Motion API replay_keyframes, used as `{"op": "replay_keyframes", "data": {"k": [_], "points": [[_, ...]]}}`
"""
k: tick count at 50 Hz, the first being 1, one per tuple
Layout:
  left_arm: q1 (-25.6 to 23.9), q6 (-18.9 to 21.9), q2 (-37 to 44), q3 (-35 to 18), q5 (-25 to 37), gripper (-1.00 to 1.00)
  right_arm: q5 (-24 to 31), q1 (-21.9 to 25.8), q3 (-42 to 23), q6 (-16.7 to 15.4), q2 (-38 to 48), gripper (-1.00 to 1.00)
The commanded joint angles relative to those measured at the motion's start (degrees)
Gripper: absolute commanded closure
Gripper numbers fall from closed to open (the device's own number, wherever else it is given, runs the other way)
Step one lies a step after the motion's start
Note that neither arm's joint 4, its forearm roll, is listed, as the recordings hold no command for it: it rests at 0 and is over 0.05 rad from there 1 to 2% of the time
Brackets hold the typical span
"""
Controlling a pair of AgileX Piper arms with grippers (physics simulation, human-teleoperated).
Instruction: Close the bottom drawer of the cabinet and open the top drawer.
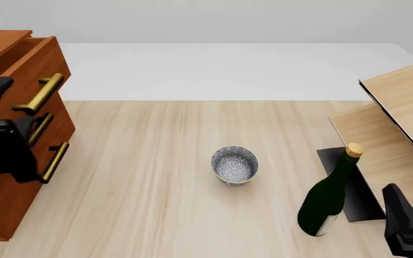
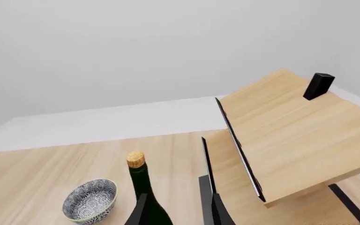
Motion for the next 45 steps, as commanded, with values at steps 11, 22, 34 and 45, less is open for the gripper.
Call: {"op": "replay_keyframes", "data": {"k": [11,22,34,45], "points": [[-4.3,-16.9,0.5,-24.1,18.4,-1.00,0.3,-0.4,-0.2,1.3,-0.3,-1.00],[-3.2,-34.5,8.4,-39.3,33.3,-1.00,0.1,-0.6,-0.1,1.4,-0.1,-1.00],[-2.1,-53.2,14.9,-53.0,49.1,-1.00,0.2,-0.3,-0.1,0.7,-0.2,-1.00],[0.1,-65.3,17.8,-58.9,60.5,-1.00,0.1,0.3,0.1,-0.7,-0.5,-1.00]]}}
